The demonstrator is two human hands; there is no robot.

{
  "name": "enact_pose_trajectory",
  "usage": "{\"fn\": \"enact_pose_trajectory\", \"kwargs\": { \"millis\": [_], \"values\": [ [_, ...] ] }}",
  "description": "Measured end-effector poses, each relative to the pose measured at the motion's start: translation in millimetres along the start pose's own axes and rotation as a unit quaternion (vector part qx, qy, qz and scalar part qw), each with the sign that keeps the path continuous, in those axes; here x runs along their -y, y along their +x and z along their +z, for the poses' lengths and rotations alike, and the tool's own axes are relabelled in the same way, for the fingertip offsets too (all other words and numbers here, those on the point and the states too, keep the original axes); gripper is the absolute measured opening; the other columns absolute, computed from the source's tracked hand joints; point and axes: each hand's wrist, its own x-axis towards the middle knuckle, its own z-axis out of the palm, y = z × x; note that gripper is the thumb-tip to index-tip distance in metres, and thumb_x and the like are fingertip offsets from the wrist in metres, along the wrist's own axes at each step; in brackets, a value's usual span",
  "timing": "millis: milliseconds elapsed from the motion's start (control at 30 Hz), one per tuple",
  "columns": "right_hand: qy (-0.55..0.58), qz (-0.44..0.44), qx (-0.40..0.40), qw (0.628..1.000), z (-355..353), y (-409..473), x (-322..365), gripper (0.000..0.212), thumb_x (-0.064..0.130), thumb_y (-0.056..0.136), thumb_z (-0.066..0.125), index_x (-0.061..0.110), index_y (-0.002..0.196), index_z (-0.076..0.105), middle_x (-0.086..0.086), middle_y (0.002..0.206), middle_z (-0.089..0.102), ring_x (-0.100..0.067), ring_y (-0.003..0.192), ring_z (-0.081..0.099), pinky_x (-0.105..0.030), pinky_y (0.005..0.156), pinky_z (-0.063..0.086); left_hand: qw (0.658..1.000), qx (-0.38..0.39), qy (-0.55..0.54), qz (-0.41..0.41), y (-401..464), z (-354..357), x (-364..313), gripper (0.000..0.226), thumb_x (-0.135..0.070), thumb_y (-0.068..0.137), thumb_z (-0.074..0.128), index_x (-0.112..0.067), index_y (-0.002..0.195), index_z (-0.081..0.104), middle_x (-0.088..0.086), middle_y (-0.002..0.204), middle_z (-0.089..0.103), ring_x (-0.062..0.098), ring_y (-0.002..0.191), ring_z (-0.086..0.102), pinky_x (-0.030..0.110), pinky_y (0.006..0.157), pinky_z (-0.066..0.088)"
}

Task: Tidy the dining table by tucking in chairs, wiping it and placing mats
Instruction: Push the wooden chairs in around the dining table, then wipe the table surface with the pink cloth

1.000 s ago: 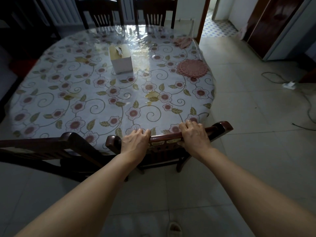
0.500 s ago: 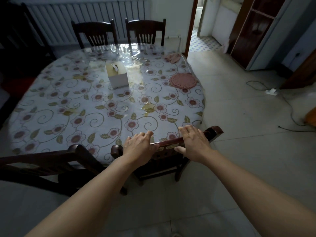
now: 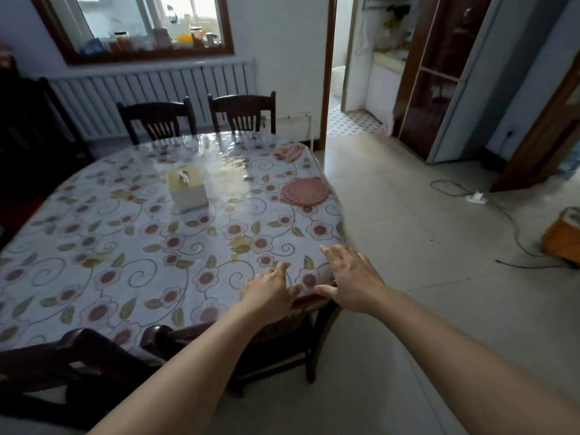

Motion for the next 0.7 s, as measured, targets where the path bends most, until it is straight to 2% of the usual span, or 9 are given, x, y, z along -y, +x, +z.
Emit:
{"fn": "enact_pose_trajectory", "kwargs": {
  "millis": [167,333,500,700],
  "values": [
    [-0.002,-0.027,0.030,0.999,-30.0,9.3,-86.0,0.088,0.051,0.087,0.055,0.023,0.152,0.004,-0.007,0.159,0.005,-0.023,0.147,0.003,-0.043,0.119,0.006,0.999,-0.008,-0.011,-0.034,45.0,11.2,-90.0,0.054,-0.036,0.096,0.039,-0.018,0.145,0.025,0.009,0.147,0.040,0.028,0.132,0.040,0.043,0.105,0.034],
    [-0.002,-0.047,0.044,0.998,-66.6,25.7,-168.2,0.090,0.049,0.085,0.060,0.024,0.152,0.004,-0.009,0.159,0.006,-0.026,0.146,0.006,-0.041,0.119,0.009,0.997,0.000,-0.017,-0.075,82.0,15.3,-169.0,0.067,-0.041,0.094,0.043,-0.015,0.149,0.015,0.010,0.152,0.031,0.027,0.138,0.032,0.043,0.112,0.029],
    [0.012,-0.069,0.049,0.996,-94.8,56.7,-217.3,0.089,0.049,0.086,0.059,0.024,0.152,0.004,-0.009,0.159,0.005,-0.026,0.146,0.006,-0.042,0.119,0.009,0.994,-0.003,-0.001,-0.105,119.7,5.5,-204.3,0.066,-0.035,0.096,0.041,-0.015,0.150,0.009,0.008,0.155,0.024,0.026,0.141,0.027,0.042,0.114,0.024],
    [0.018,-0.115,0.047,0.992,-126.5,131.6,-259.7,0.079,0.046,0.091,0.053,0.025,0.151,0.006,-0.006,0.159,0.007,-0.024,0.146,0.007,-0.041,0.118,0.009,0.989,-0.015,-0.008,-0.145,202.9,-3.6,-231.6,0.072,-0.043,0.095,0.042,-0.014,0.151,0.007,0.007,0.158,0.018,0.026,0.142,0.025,0.043,0.114,0.025]
  ]
}}
